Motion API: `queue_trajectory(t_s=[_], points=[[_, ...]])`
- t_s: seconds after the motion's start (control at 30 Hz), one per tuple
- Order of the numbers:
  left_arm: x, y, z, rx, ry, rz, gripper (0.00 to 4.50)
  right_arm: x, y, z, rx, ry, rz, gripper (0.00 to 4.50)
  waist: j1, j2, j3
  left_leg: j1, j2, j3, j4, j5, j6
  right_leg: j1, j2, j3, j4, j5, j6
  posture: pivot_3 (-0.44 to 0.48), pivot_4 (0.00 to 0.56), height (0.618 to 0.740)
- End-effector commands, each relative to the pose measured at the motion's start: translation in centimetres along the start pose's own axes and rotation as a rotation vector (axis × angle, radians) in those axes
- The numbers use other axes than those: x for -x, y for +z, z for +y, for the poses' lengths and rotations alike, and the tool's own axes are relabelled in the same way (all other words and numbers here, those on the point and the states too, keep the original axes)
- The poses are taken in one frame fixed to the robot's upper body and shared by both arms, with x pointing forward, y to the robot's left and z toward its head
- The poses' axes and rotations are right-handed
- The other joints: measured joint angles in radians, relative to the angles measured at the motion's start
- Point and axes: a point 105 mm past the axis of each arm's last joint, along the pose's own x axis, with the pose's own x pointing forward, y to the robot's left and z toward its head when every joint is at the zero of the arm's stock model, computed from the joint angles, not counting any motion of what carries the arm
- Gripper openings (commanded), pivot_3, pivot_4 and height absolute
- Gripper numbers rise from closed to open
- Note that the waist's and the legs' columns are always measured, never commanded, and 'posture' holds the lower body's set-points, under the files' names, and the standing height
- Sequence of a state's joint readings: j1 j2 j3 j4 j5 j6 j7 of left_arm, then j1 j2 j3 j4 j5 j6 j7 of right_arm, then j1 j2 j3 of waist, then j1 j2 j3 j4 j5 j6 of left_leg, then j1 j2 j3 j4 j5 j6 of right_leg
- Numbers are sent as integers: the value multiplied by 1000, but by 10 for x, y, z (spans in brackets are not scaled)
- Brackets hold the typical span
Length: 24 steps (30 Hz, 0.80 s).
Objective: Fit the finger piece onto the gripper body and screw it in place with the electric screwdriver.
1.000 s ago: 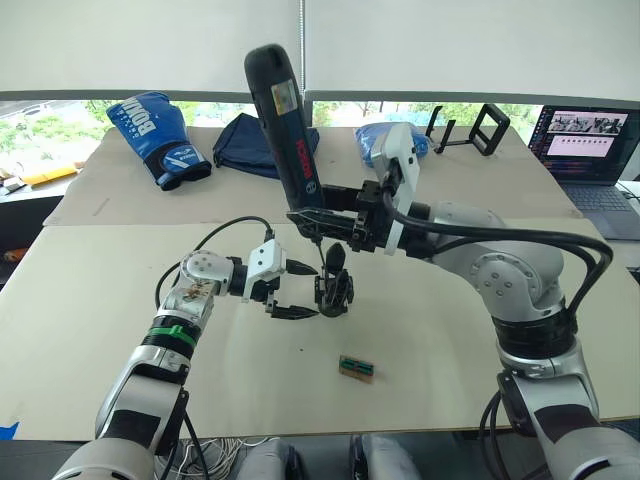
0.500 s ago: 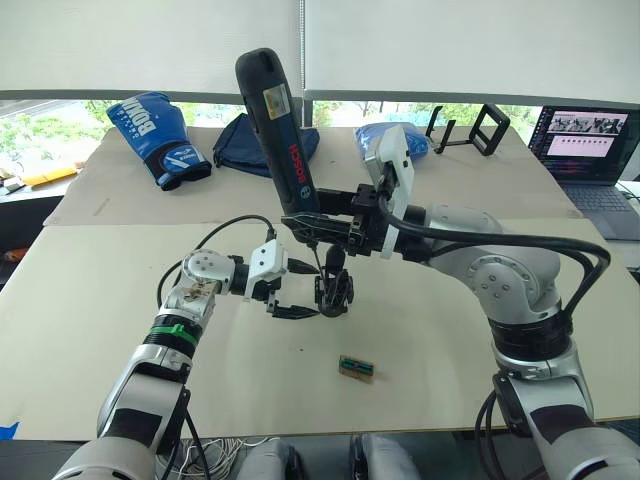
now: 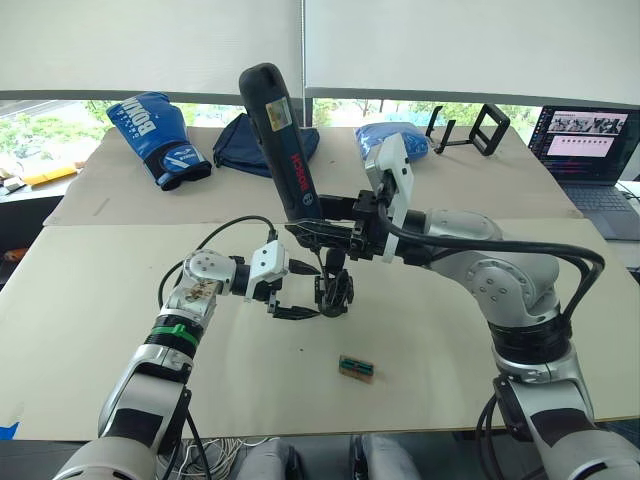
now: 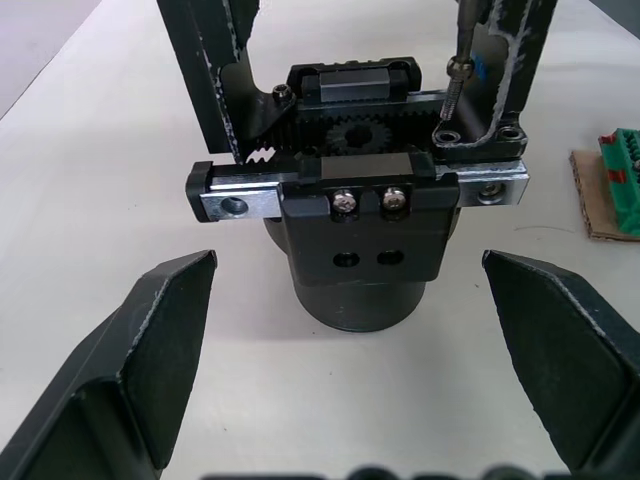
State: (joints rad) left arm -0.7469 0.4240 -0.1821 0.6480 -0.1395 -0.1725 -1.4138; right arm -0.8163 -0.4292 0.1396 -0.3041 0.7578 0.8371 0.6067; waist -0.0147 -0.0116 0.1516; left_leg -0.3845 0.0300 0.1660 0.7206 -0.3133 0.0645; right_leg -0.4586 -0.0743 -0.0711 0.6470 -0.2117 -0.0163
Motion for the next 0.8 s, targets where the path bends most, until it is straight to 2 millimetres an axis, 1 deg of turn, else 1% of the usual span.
queue_trajectory(t_s=[0.03, 0.47, 0.8], points=[[-1, 12, 4, -52, -1, -17, 4500, 4, 21, 1, 59, -1, -78, 1897, 0, 0, 0, 0, 0, 0, 0, 0, 0, 0, 0, 0, 0, 0, 0, 0, 150, 740], [1, 14, 5, -56, 8, -21, 4500, 4, 16, 0, 58, 2, -63, 1897, 0, 0, 0, 0, 0, 0, 0, 0, 0, 0, 0, 0, 0, 0, 0, 0, 150, 740], [1, 14, 5, -60, 8, -19, 4500, 3, 16, 2, 51, 6, -71, 1897, 0, 0, 0, 0, 0, 0, 0, 0, 0, 0, 0, 0, 0, 0, 0, 0, 150, 740]])
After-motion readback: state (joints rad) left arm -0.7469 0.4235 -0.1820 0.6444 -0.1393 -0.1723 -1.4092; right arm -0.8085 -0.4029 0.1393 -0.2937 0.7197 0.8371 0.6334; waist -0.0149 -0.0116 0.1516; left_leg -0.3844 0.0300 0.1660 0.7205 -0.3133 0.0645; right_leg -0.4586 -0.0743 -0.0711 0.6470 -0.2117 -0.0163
